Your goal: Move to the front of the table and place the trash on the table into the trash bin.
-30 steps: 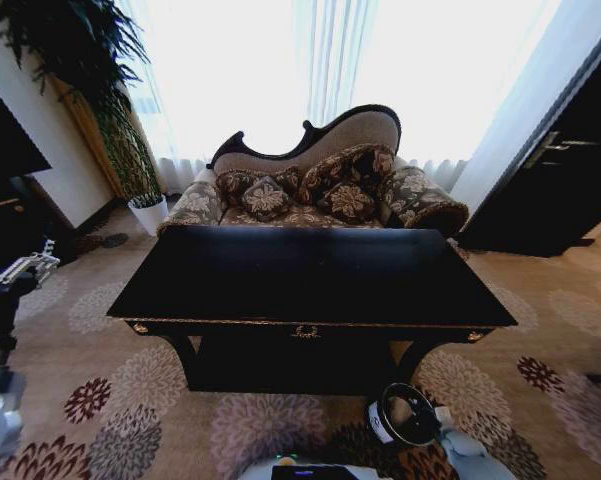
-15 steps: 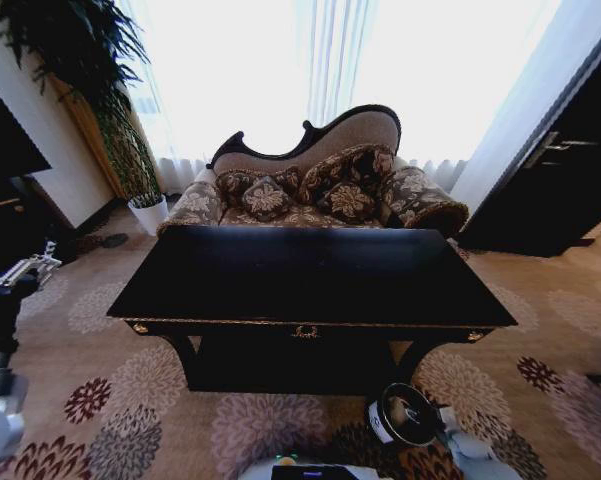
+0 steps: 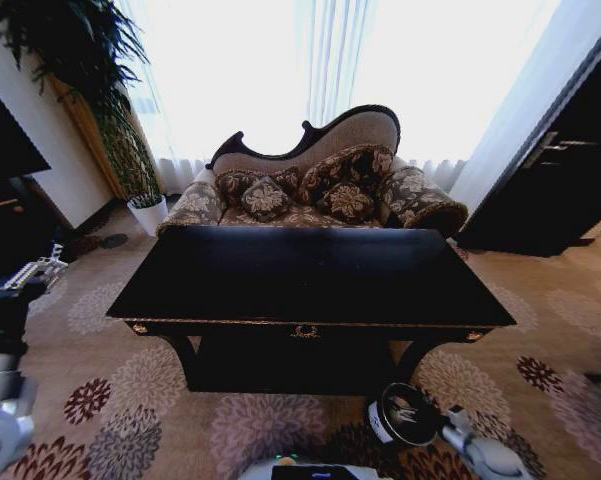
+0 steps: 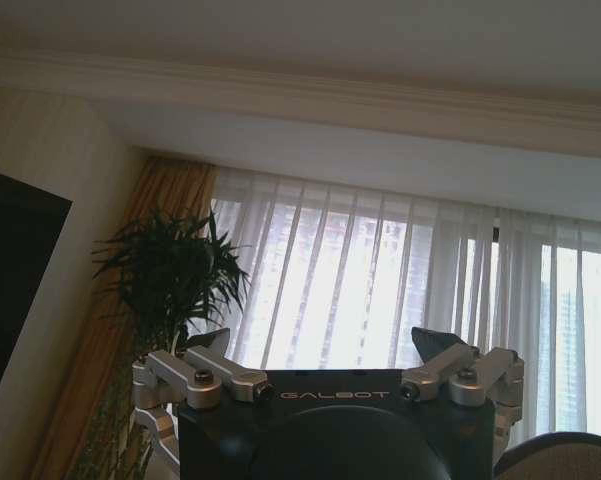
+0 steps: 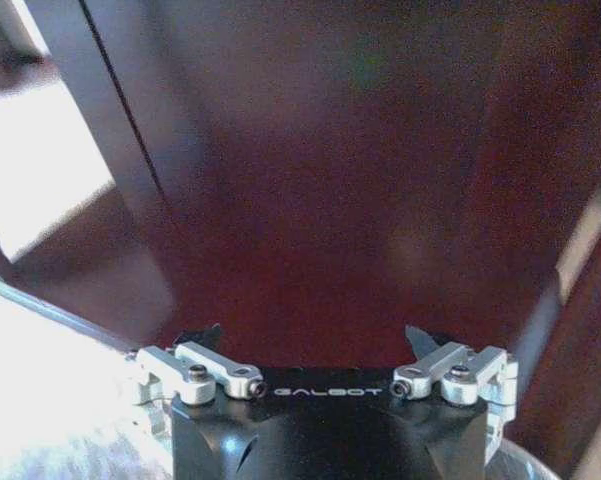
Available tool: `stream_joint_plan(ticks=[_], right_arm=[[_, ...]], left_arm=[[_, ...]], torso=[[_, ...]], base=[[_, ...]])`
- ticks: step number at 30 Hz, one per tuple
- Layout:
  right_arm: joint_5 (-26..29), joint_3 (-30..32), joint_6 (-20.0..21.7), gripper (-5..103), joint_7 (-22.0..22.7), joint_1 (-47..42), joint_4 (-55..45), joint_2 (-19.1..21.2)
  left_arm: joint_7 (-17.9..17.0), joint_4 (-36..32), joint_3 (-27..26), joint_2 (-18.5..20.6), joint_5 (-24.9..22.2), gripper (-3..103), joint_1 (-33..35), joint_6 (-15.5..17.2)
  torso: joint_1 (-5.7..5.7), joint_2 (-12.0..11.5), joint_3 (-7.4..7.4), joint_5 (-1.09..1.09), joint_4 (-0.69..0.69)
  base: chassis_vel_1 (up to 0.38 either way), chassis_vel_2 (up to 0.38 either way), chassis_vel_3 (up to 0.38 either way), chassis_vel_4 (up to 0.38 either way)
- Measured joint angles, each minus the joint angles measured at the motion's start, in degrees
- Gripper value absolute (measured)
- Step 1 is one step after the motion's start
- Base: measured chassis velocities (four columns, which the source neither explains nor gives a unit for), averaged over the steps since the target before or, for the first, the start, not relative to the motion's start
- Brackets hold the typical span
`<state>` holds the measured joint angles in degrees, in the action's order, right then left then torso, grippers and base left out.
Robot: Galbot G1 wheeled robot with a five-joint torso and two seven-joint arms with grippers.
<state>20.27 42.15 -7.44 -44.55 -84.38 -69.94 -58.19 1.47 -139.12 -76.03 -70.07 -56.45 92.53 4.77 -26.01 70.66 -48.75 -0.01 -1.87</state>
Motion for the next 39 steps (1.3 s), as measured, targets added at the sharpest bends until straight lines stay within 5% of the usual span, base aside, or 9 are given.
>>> stream_joint_plan(ticks=[4, 15, 21, 27, 29, 31, 39], right_arm=[[2.84, 7.07, -2.54, 100, -10.37, -2.50, -6.01, 0.32], [6.92, 17.74, -5.80, 100, -21.63, -4.84, -10.03, 1.61], [10.51, 23.88, -4.01, 100, -26.01, -3.09, -10.74, 2.83], [11.98, 29.08, 0.37, 100, -26.86, -0.79, -12.32, 3.88], [12.41, 30.64, 1.23, 100, -27.36, -0.31, -12.48, 4.31], [13.48, 32.45, 1.89, 100, -27.68, 0.37, -12.84, 5.46], [14.63, 32.75, 2.53, 100, -28.30, 0.42, -12.64, 6.61]], left_arm=[[-0.02, 0.18, -0.57, 0.02, -0.34, 100, 0.04, 0.05], [-0.08, 0.15, -0.42, -2.13, 0.60, 100, -0.10, 0.07], [-0.06, 0.45, 0.05, -2.35, 1.64, 100, -0.15, 0.07], [-0.22, 0.35, -0.89, -1.45, -0.15, 100, 0.20, 0.49], [-0.54, -0.12, -1.54, -1.01, -2.33, 100, 0.40, 1.13], [-1.04, -0.20, -2.40, -0.43, -3.88, 100, 0.45, 1.72], [-1.28, -0.12, -2.16, -0.28, -3.90, 100, 0.30, 2.05]], torso=[[0.00, 0.00, 0.00, 0.00, 0.01], [0.00, 0.00, 0.00, -0.01, 0.00], [0.01, 0.00, 0.00, 0.02, -0.01], [0.00, -0.01, -0.02, 0.01, 0.00], [0.00, -0.01, -0.01, 0.10, -0.10], [0.01, 0.00, 0.00, -0.10, 0.02], [0.00, 0.00, 0.00, 0.00, 0.00]], base=[[0.000, 0.000, 0.000, 0.000], [0.000, 0.000, 0.000, 0.000], [0.000, 0.000, 0.000, 0.000], [0.000, 0.000, 0.000, 0.000], [0.000, 0.000, 0.000, 0.000], [0.000, 0.000, 0.000, 0.000], [0.000, 0.000, 0.000, 0.000]])
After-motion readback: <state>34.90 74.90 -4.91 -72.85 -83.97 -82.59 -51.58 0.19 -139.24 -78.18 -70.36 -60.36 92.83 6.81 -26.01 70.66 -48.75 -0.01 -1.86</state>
